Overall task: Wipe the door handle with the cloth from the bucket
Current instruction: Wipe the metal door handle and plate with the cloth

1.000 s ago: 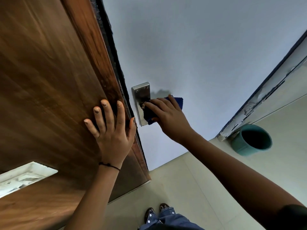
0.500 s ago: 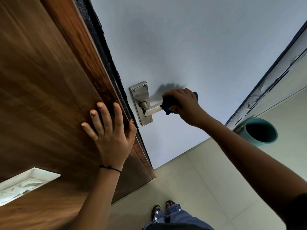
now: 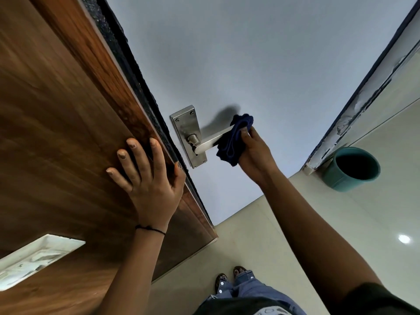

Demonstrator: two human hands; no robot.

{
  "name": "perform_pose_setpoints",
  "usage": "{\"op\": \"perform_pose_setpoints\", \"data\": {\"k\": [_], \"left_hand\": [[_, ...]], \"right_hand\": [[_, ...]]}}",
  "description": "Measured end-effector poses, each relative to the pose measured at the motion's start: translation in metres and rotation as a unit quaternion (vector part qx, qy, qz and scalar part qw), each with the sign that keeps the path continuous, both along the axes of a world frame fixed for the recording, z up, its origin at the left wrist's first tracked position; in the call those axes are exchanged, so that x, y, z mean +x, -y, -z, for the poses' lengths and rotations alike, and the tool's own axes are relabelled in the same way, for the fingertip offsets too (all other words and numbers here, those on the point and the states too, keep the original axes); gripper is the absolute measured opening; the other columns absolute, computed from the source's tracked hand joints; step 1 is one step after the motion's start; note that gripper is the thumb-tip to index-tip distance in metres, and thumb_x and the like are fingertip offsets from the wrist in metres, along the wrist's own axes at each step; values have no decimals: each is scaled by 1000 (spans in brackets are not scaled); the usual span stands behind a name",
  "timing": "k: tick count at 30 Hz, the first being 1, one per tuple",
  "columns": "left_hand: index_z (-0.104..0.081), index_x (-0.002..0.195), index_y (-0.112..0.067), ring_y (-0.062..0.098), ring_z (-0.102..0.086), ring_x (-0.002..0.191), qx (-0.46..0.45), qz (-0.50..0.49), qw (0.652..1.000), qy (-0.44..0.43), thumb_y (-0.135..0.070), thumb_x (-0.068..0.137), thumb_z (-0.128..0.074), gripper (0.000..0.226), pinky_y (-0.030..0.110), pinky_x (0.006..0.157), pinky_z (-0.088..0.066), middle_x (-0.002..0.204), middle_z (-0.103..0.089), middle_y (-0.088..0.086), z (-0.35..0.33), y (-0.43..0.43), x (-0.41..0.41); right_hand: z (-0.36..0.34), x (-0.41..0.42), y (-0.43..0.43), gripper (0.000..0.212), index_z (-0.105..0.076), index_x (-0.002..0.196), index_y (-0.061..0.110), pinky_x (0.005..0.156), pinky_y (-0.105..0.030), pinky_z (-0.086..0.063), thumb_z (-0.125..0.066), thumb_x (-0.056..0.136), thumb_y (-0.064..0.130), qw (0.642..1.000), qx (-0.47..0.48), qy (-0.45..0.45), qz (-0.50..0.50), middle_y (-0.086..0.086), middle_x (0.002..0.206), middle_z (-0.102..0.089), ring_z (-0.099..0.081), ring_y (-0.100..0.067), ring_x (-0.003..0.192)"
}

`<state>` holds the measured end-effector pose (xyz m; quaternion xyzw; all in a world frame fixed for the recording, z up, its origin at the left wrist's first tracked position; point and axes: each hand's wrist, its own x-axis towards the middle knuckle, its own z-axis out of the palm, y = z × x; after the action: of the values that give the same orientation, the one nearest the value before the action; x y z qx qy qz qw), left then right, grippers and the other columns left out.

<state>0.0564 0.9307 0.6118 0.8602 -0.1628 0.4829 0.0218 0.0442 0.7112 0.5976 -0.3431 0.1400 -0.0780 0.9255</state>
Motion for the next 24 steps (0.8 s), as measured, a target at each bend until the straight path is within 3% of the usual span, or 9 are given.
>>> {"op": "perform_pose_setpoints", "data": {"k": [2,5,7,10,14,17,20,24], "left_hand": [[7,152,-19,19,25,144,-3,1,1000,-1,-41,91,-49,86,43,116,17,157,27,2,0,0,0],[6,152,-18,19,25,144,-4,3,1000,-2,-40,91,-49,86,43,116,17,157,27,2,1,0,0],[7,152,-18,20,25,144,-3,4,1000,-3,-40,90,-49,86,43,116,17,157,28,2,0,1,-1],[8,152,-18,20,26,144,3,-1,1000,-6,-42,90,-49,88,43,115,18,156,29,2,-1,1,-2],[10,152,-19,19,28,143,0,-5,1000,-13,-41,90,-48,88,43,115,19,157,26,10,-1,1,-1],[10,151,-19,19,27,143,3,-1,1000,-8,-41,90,-49,88,43,115,19,156,29,2,-1,2,-1],[11,151,-20,18,28,143,3,-1,1000,-11,-41,90,-49,89,42,115,19,155,31,0,-1,2,0],[13,151,-20,18,29,143,1,-6,1000,-14,-42,90,-49,89,42,115,20,155,32,0,-1,1,-2]], "right_hand": [[-2,1,-16,55,-37,142,10,91,-49,-54,-54,92,25,998,58,8,16,-14,114,-60,-64,-29,100],[0,3,-36,81,-46,134,8,104,-44,-46,-82,65,26,987,159,22,21,-12,123,-58,-54,-28,119],[-1,1,-51,67,-42,140,6,110,-49,-40,-69,80,21,984,178,10,13,-14,130,-54,-46,-31,131],[-3,-4,-74,42,-39,142,11,100,-49,-47,-41,100,18,989,143,-20,-13,-9,123,-57,-48,-32,129],[0,-7,-88,38,-43,138,15,95,-52,-49,-41,100,14,986,160,-28,-27,-14,140,-48,-43,-32,135],[6,-5,-91,43,-42,140,13,101,-54,-47,-44,98,7,988,151,-41,-12,-16,146,-44,-47,-33,132],[8,-7,-94,46,-42,141,13,105,-55,-44,-47,96,2,994,92,-56,9,-11,142,-47,-48,-32,130],[14,-8,-100,46,-49,137,15,100,-48,-50,-53,93,2,983,-148,-99,39,-9,135,-56,-58,-26,118]]}}
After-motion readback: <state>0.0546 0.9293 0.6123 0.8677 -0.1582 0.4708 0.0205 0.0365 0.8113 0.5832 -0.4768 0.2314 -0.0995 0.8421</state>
